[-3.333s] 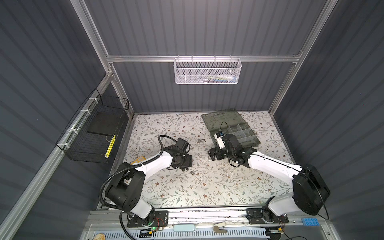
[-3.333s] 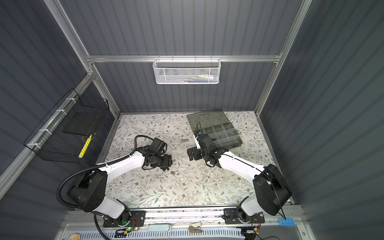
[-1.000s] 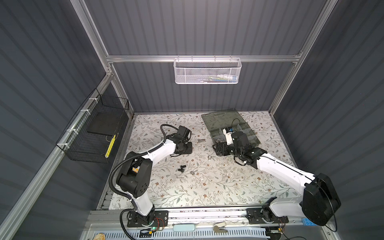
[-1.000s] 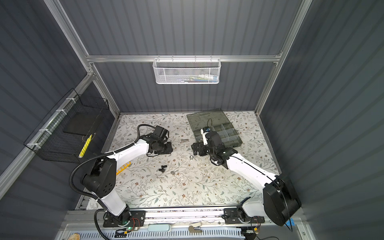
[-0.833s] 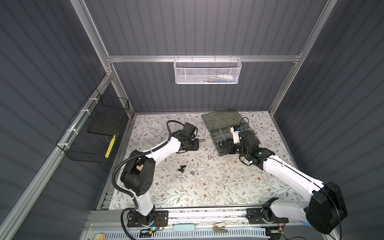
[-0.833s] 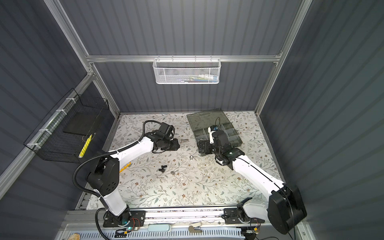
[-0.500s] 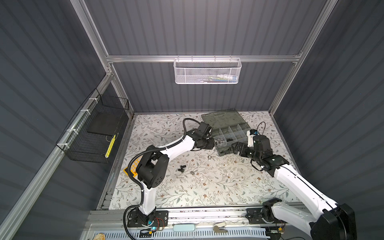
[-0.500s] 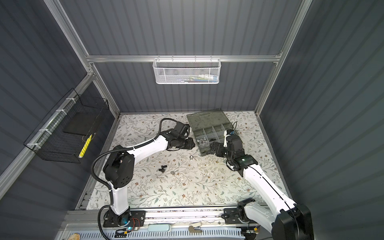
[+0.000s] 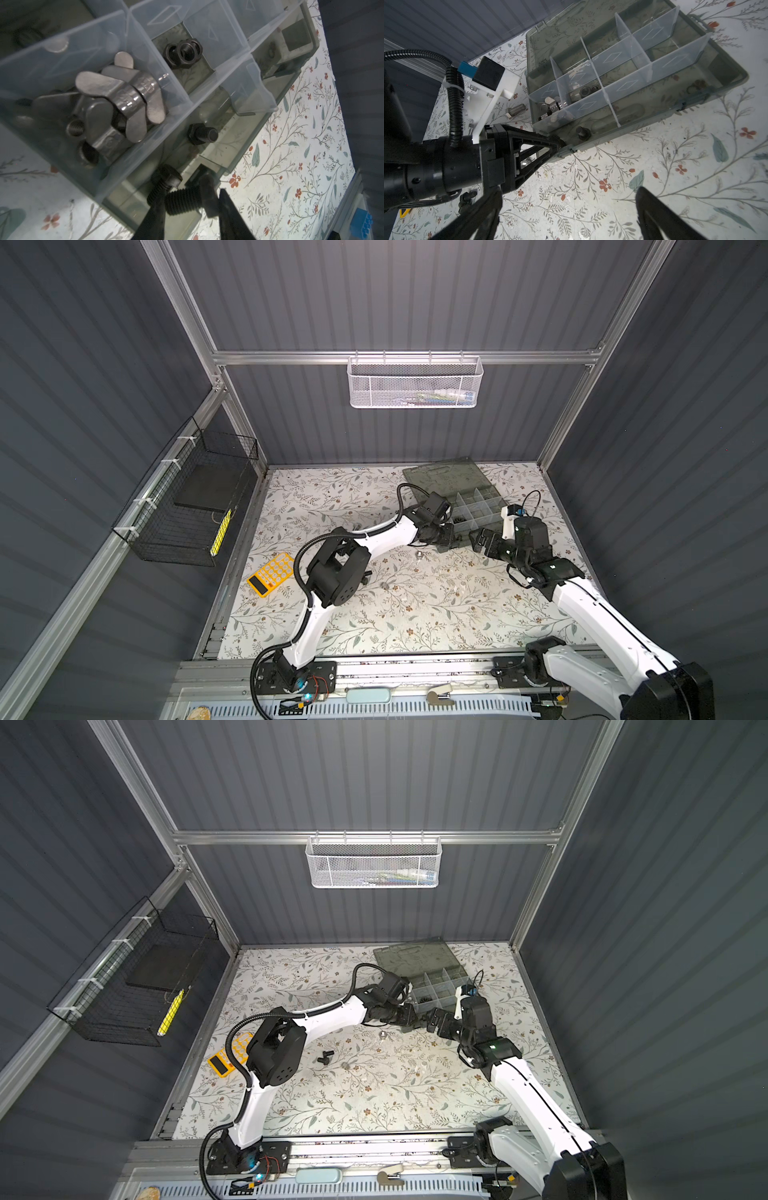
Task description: Sort the screws and nuts into containers
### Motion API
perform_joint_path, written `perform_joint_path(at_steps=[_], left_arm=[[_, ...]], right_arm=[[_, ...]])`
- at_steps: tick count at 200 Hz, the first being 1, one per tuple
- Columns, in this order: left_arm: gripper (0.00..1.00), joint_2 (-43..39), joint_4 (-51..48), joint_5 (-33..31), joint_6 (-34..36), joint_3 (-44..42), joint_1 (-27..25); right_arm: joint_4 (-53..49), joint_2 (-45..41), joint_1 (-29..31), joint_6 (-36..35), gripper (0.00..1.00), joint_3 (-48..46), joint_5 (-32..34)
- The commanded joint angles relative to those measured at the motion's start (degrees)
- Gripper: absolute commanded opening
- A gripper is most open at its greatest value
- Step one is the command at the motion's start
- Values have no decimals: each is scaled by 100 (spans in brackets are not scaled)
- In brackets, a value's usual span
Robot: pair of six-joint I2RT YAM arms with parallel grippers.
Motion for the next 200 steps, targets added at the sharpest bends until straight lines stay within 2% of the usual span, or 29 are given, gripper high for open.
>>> perform_joint_path(at_steps=[1,23,56,107,158,200], left_arm=[[42,131,-11,94,-72,215,20],[44,127,-51,70,-66,219,16],[53,97,-115,42,-37,264,15],[61,-110,-229,-69,50,339,15],[69,-721,-308,-226,192,188,26],[81,-1470,-115,-186,142,-478,156]], right_arm=[[167,9,-50,2,99,-113,-102],[242,42,-77,6,99,-147,-155],[301,82,-103,13,99,-182,-182],[228,-47,-129,37,99,-148,-167],[21,-150,-130,75,99,22,-259],[-86,-228,-113,165,99,146,-344]])
